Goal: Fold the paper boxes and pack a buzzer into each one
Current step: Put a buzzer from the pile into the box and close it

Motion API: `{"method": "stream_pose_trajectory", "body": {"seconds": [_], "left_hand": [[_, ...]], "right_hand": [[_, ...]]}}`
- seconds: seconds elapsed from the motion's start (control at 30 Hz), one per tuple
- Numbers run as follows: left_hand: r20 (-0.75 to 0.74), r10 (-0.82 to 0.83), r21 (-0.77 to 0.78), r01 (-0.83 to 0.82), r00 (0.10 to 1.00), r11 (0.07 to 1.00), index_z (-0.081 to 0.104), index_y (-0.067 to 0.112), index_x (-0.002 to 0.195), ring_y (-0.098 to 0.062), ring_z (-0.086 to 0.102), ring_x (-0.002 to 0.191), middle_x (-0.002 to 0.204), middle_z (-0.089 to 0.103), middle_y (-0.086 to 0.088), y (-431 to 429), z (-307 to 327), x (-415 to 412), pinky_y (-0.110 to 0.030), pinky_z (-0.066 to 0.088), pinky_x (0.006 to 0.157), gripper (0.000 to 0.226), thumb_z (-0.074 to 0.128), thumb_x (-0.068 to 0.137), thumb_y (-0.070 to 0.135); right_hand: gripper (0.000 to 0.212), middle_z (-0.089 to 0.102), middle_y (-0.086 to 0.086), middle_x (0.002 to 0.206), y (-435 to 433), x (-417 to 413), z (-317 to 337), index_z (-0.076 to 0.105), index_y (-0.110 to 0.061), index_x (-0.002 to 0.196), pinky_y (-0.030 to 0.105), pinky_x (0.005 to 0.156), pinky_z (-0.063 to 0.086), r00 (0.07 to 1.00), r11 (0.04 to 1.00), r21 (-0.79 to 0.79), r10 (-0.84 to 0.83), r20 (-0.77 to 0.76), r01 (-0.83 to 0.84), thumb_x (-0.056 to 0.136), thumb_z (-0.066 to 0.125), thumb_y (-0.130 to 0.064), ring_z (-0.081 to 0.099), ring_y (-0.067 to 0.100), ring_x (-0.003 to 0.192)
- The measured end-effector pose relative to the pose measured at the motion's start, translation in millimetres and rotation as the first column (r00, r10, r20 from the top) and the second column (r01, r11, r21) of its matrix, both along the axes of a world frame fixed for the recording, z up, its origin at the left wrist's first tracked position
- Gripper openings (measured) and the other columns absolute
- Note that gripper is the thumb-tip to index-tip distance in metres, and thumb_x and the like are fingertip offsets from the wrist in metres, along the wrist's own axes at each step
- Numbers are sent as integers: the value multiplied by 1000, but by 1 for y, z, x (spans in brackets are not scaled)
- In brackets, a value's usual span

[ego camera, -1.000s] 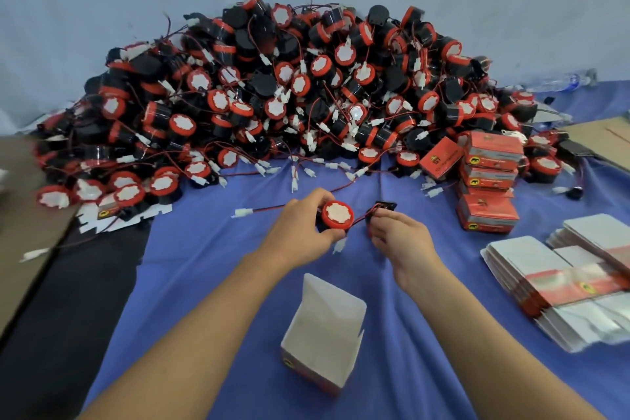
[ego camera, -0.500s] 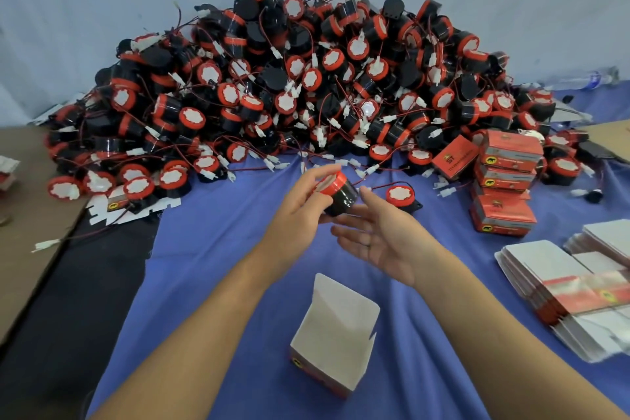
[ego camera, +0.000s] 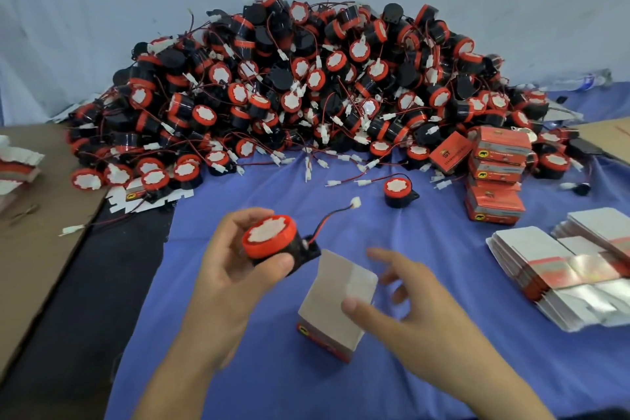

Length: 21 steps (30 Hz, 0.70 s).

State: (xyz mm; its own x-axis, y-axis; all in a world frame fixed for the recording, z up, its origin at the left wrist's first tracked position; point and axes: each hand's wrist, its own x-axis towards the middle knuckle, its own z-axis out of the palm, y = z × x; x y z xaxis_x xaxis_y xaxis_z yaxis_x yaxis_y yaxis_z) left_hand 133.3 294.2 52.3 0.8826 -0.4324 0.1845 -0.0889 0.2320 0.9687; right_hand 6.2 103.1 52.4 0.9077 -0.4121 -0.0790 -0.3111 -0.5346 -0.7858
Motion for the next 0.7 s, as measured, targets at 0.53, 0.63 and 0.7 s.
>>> {"method": "stream_pose_trajectory", "body": {"seconds": [0.53,0.63,0.7], "left_hand": [[389,-159,378,0,907,926,63,38,128,-19,61,123,131,63,8,19,-5,-52,-19,49,96,56,74,73,32],[452,-139,423,-75,881,903,63,36,127,-17,60,121,129,62,10,22,-4,-55,-20,49,95,55,74,73,35],[477,-138,458,-112,868,882,62,39,126,-15,60,119,127,62,14,22,2,-56,-18,48,93,55,72,72,41]], "right_hand": [[36,71,-11,105,4,6,-22,72,-31,112,7,72,49,974,968,221,-155,166,117,91,64,-3,68,-4,90],[46,71,-2,99,-3,-15,-11,77,-32,112,10,66,47,949,872,480,-225,221,95,82,68,0,62,6,78],[49,69,1,95,-8,-28,0,78,-23,115,15,65,49,933,621,778,-218,287,-95,73,70,1,58,8,74]]}}
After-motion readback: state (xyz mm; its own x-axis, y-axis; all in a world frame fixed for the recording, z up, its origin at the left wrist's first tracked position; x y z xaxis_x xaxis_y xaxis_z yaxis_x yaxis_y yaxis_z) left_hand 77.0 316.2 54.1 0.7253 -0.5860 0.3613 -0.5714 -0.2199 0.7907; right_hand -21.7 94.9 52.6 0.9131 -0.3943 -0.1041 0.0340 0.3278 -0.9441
